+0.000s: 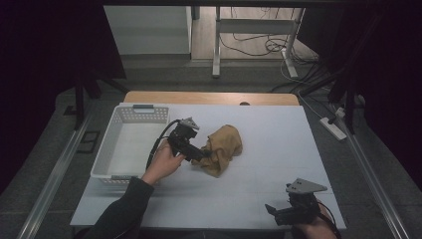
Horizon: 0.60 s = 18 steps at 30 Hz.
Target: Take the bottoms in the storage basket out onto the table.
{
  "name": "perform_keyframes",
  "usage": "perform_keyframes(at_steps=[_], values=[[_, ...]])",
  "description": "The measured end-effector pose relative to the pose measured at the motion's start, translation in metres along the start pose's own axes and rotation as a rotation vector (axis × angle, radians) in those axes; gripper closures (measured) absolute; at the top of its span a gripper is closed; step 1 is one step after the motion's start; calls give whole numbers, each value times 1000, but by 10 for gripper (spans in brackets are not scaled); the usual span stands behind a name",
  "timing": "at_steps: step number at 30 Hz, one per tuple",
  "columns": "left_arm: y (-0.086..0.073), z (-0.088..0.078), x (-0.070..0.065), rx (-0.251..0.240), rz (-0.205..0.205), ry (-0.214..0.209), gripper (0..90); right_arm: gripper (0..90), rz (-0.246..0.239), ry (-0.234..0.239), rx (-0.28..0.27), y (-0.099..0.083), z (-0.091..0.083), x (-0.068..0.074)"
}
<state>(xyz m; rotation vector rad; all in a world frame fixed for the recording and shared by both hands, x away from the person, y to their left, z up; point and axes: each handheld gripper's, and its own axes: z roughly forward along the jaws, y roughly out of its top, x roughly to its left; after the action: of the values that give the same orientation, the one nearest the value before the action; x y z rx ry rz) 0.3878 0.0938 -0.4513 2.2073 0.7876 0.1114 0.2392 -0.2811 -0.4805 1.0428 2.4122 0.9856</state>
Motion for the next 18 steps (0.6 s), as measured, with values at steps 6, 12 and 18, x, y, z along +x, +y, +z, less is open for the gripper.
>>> perform_keyframes(at_steps=[6, 12, 18], values=[[-4, -4, 0, -5, 2, -3, 0, 4, -3, 0, 0, 0, 0, 0], [-9, -5, -2, 9, 18, 29, 0, 4, -4, 1, -1, 0, 0, 0], [-14, -8, -1, 9, 13, 44, 0, 3, -6, 1, 0, 0, -1, 0]])
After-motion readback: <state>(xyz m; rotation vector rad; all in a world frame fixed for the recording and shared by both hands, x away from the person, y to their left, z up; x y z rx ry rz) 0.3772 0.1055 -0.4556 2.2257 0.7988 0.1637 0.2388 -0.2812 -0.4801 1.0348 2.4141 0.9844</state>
